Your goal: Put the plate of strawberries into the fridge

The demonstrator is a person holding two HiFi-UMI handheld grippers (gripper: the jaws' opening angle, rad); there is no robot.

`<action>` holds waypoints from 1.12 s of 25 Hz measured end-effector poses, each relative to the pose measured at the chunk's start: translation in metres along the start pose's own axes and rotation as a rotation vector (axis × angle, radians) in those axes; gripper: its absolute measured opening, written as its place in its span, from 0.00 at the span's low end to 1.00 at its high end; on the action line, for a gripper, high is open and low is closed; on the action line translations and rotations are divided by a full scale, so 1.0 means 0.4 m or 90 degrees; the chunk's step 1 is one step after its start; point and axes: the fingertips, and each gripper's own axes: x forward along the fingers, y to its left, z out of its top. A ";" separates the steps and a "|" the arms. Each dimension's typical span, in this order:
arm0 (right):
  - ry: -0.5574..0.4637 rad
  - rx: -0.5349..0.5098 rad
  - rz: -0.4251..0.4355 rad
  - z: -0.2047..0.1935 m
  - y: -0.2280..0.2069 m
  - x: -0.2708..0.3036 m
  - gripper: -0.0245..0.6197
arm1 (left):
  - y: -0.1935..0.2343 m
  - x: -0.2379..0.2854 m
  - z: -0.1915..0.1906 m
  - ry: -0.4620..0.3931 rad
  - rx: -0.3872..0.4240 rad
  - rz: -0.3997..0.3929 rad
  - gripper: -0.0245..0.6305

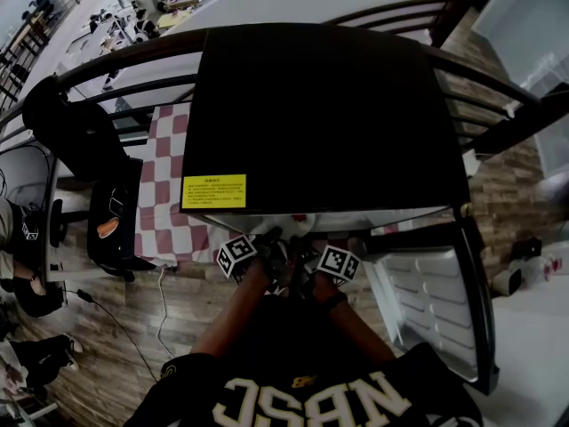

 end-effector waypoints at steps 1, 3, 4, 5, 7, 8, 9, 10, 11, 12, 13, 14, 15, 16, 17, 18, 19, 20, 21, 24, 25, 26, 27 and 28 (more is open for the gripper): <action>-0.002 0.003 0.002 0.002 0.002 0.002 0.13 | -0.003 -0.001 0.001 0.002 -0.004 -0.007 0.09; -0.005 0.008 0.003 0.006 0.004 0.006 0.13 | -0.007 -0.004 0.002 0.006 -0.004 -0.018 0.10; -0.008 0.010 0.002 0.008 0.003 0.008 0.12 | -0.008 -0.006 -0.001 0.011 0.001 -0.021 0.12; -0.012 0.012 -0.002 0.011 0.002 0.009 0.12 | -0.011 -0.008 -0.005 0.016 0.006 -0.024 0.13; -0.020 0.012 -0.011 0.019 -0.004 0.010 0.12 | -0.016 -0.009 -0.016 0.024 0.003 -0.032 0.16; -0.022 0.012 -0.014 0.023 -0.006 0.012 0.12 | -0.017 -0.009 -0.020 0.026 -0.003 -0.037 0.17; -0.023 0.013 -0.016 0.026 -0.007 0.014 0.12 | -0.017 -0.009 -0.022 0.027 -0.009 -0.040 0.17; -0.024 0.014 -0.017 0.030 -0.006 0.017 0.12 | -0.016 -0.009 -0.022 0.027 -0.012 -0.041 0.17; -0.026 0.014 -0.017 0.034 -0.005 0.021 0.12 | -0.015 -0.008 -0.021 0.027 -0.011 -0.041 0.17; -0.029 0.014 -0.017 0.038 -0.004 0.025 0.12 | -0.016 -0.008 -0.021 0.028 -0.009 -0.041 0.17; -0.032 0.014 -0.017 0.043 -0.001 0.028 0.12 | -0.018 -0.008 -0.020 0.030 -0.005 -0.041 0.17; -0.034 0.015 -0.017 0.047 0.001 0.032 0.12 | -0.020 -0.009 -0.020 0.033 0.000 -0.042 0.17; -0.037 0.016 -0.018 0.052 0.003 0.036 0.12 | -0.022 -0.010 -0.020 0.035 0.004 -0.043 0.17; -0.040 0.019 -0.019 0.057 0.005 0.039 0.12 | -0.023 -0.012 -0.019 0.037 0.007 -0.043 0.17; -0.043 0.022 -0.021 0.062 0.006 0.042 0.12 | -0.022 -0.013 -0.019 0.038 0.007 -0.043 0.17; -0.047 0.025 -0.023 0.069 0.006 0.045 0.12 | -0.022 -0.016 -0.019 0.039 0.007 -0.042 0.17; -0.052 0.029 -0.024 0.075 0.006 0.048 0.12 | -0.020 -0.018 -0.020 0.040 0.007 -0.041 0.17; -0.055 0.032 -0.026 0.082 0.006 0.051 0.12 | -0.019 -0.020 -0.020 0.041 0.007 -0.040 0.17; -0.059 0.033 -0.028 0.089 0.005 0.053 0.12 | -0.016 -0.023 -0.021 0.042 0.007 -0.037 0.17; -0.067 0.032 -0.032 0.109 0.005 0.064 0.12 | -0.010 -0.028 -0.023 0.044 0.004 -0.032 0.17; -0.069 0.031 -0.034 0.115 0.005 0.068 0.12 | -0.008 -0.029 -0.024 0.044 0.003 -0.030 0.17; -0.072 0.031 -0.035 0.121 0.005 0.071 0.12 | -0.006 -0.029 -0.025 0.045 0.003 -0.028 0.17; -0.074 0.030 -0.035 0.126 0.005 0.076 0.12 | -0.003 -0.030 -0.025 0.045 0.003 -0.026 0.17; -0.076 0.027 -0.033 0.129 0.007 0.080 0.12 | 0.001 -0.031 -0.026 0.047 0.003 -0.024 0.17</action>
